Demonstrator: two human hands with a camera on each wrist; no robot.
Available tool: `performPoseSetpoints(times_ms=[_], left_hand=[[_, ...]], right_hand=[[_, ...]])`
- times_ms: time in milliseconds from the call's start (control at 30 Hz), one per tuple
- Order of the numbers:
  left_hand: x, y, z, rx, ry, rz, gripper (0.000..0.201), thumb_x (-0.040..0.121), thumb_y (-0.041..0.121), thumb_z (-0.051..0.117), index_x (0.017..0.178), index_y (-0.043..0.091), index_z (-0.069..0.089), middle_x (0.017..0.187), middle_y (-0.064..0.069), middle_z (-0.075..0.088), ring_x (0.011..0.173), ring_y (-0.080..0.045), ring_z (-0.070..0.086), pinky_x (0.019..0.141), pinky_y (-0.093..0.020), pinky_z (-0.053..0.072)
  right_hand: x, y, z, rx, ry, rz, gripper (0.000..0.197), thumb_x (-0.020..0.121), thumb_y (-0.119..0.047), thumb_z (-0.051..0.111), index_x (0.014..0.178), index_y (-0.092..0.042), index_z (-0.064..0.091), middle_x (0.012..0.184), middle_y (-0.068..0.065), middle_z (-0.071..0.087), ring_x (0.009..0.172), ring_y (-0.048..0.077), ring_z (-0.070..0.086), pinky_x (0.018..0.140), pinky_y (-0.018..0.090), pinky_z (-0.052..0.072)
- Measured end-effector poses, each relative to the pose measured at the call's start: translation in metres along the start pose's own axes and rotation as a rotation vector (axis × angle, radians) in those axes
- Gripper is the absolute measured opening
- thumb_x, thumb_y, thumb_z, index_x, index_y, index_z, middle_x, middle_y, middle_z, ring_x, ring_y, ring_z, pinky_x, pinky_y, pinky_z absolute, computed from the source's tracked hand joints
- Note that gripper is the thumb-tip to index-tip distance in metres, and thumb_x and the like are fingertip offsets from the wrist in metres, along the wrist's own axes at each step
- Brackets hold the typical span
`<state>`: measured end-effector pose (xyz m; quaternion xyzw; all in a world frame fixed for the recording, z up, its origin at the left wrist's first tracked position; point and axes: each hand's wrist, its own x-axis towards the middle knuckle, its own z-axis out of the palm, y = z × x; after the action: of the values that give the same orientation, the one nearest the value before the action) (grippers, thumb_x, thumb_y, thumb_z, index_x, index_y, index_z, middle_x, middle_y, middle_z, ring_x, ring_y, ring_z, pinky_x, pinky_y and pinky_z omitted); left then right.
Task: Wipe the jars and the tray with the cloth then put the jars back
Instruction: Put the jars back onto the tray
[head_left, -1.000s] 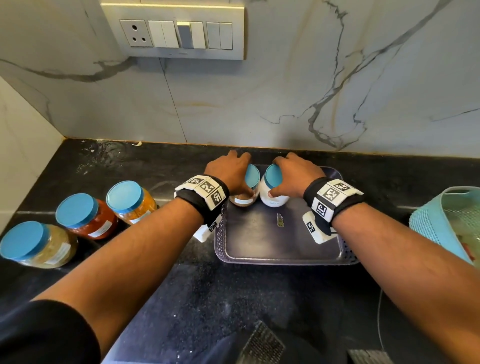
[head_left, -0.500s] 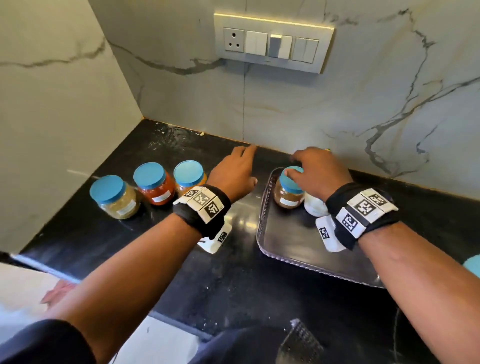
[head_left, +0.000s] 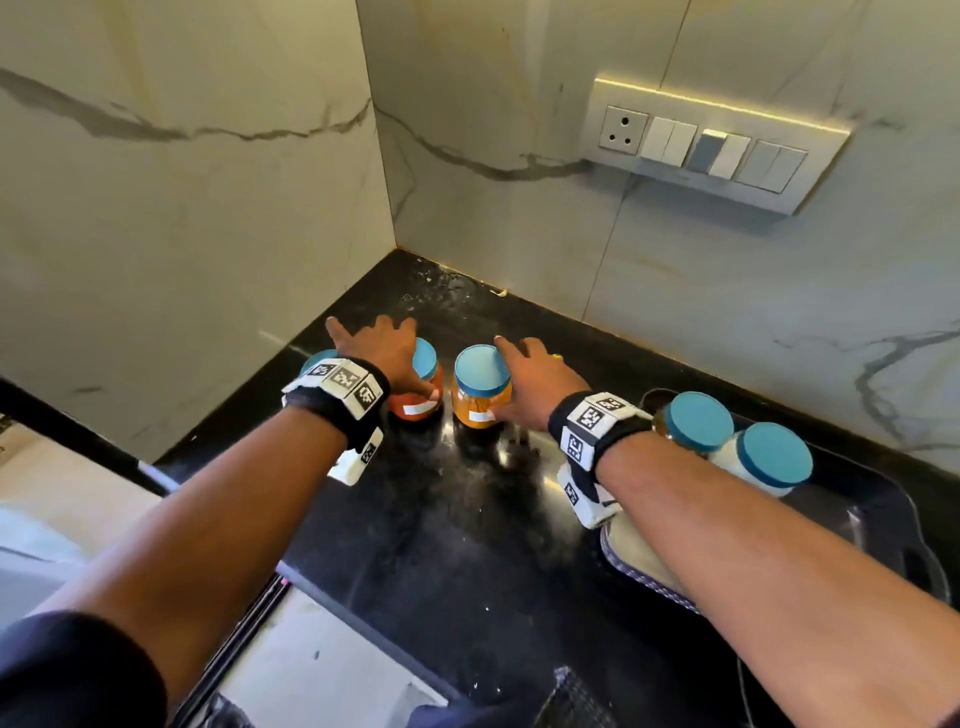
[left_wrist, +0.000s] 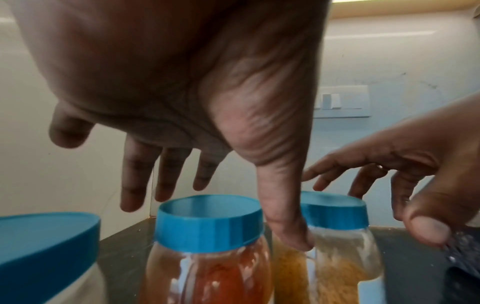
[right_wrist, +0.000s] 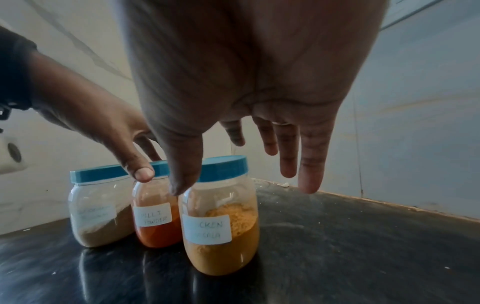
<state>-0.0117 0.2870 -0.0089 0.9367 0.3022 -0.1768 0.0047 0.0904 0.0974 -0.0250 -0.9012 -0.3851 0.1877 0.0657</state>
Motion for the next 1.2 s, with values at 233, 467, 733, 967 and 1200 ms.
performPoseSetpoints(times_ms=[233, 467, 733, 967, 1200], left_hand=[[0.002, 0.003, 0.005, -0.081, 0.023, 0.047, 0.079, 0.08, 0.056, 0.081, 0.14, 0.018, 0.047, 0.14, -0.009, 0.054, 0.129, -0.033, 0.057, 0.115, -0.057, 0.032], [-0.04, 0.018, -0.023, -0.018, 0.093, 0.123, 0.079, 0.079, 0.061, 0.078, 0.141, 0.022, 0.048, 0.137, -0.004, 0.056, 0.126, -0.027, 0.056, 0.113, -0.056, 0.032], [-0.104, 0.087, -0.085, -0.154, 0.231, 0.494, 0.085, 0.072, 0.057, 0.084, 0.144, 0.029, 0.049, 0.141, 0.004, 0.057, 0.129, -0.022, 0.054, 0.106, -0.048, 0.04], [-0.13, 0.209, -0.073, -0.087, 0.23, 0.758, 0.083, 0.074, 0.061, 0.079, 0.142, 0.025, 0.048, 0.137, 0.0, 0.056, 0.125, -0.025, 0.055, 0.107, -0.046, 0.035], [-0.142, 0.284, -0.025, 0.122, 0.205, 0.888, 0.081, 0.069, 0.071, 0.056, 0.134, 0.023, 0.055, 0.127, -0.002, 0.062, 0.112, -0.029, 0.064, 0.095, -0.04, 0.046]], right_hand=[[0.024, -0.018, 0.007, -0.055, -0.003, -0.067, 0.085, 0.08, -0.048, 0.077, 0.149, -0.028, 0.033, 0.136, 0.012, 0.048, 0.123, 0.038, 0.054, 0.096, 0.05, 0.054], [-0.019, 0.003, -0.013, 0.114, 0.038, 0.004, 0.08, 0.063, -0.05, 0.086, 0.129, -0.023, 0.047, 0.121, 0.007, 0.057, 0.11, 0.03, 0.06, 0.088, 0.045, 0.057], [-0.157, 0.09, -0.095, 0.234, 0.311, 0.145, 0.09, 0.071, -0.049, 0.084, 0.147, -0.023, 0.044, 0.14, 0.005, 0.054, 0.125, 0.025, 0.053, 0.101, 0.035, 0.043], [-0.257, 0.197, -0.12, 0.142, 0.361, 0.497, 0.085, 0.062, -0.041, 0.089, 0.137, -0.021, 0.055, 0.134, 0.007, 0.059, 0.115, 0.027, 0.058, 0.09, 0.031, 0.046], [-0.262, 0.254, -0.073, 0.161, 0.315, 0.604, 0.081, 0.063, -0.034, 0.09, 0.134, -0.017, 0.057, 0.132, 0.01, 0.061, 0.116, 0.031, 0.06, 0.093, 0.036, 0.051]])
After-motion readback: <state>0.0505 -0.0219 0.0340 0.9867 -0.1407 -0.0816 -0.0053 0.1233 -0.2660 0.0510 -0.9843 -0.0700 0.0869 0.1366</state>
